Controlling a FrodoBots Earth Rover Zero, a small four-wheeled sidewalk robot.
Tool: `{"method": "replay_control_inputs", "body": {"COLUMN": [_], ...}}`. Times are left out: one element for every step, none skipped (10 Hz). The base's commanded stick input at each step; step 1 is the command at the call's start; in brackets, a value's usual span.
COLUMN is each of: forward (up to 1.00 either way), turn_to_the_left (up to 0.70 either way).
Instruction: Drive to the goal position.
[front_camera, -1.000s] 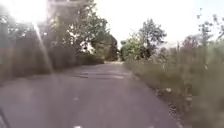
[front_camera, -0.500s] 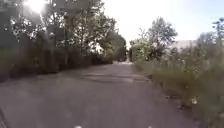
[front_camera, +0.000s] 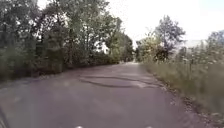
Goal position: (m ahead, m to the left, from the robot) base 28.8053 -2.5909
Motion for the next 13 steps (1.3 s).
{"method": "replay_control_inputs", "body": {"forward": [1.0,1.0,1.0,1.0,1.0,1.0,1.0,1.0,1.0,1.0,1.0,1.0,1.0], "turn_to_the_left": [-0.11,-0.11,-0.12,-0.13,-0.14,-0.14,-0.14,-0.14,-0.14,-0.14,-0.13,-0.12,-0.1]}}
